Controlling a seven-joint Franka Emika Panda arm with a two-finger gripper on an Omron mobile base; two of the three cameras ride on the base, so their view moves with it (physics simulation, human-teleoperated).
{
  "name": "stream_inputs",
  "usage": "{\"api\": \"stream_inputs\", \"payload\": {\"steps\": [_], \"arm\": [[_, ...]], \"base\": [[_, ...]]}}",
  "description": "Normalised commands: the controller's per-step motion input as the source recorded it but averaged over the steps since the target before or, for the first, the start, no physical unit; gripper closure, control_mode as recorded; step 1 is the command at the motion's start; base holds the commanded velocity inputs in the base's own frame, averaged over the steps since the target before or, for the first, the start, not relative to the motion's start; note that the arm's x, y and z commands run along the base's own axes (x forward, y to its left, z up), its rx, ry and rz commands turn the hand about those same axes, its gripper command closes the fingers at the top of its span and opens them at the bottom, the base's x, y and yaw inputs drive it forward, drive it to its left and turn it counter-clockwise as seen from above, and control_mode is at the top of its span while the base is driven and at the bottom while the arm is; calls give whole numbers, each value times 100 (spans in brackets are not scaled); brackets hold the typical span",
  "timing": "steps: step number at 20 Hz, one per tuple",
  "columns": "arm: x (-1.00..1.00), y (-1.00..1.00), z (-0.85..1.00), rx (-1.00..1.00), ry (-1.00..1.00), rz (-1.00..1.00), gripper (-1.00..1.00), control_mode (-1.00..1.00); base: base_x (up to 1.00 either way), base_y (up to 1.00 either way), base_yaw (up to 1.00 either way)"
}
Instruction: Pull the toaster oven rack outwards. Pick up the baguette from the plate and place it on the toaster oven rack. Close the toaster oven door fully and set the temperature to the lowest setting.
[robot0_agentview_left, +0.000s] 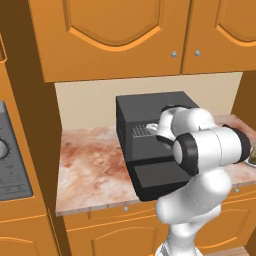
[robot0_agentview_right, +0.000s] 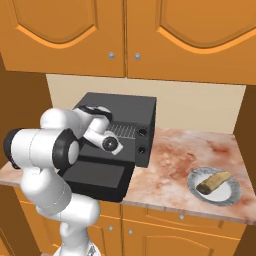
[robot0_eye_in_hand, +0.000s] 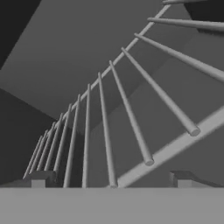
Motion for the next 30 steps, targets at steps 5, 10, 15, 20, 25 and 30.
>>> {"api": "stream_inputs", "payload": {"steps": [5, 10, 15, 20, 25, 30], "arm": [[-1, 10, 0, -27, -1, 0, -100, -100], [1, 5, -9, -21, 0, -1, -100, -100], [0, 2, -4, -4, 0, 0, -100, -100], [0, 0, -31, 0, 0, 0, -100, -100], [19, 0, -46, 0, 0, 0, -100, -100], [26, 0, -44, 0, 0, 0, -100, -100]], "base": [[0, 0, 0], [0, 0, 0], [0, 0, 0], [0, 0, 0], [0, 0, 0], [0, 0, 0]]}}
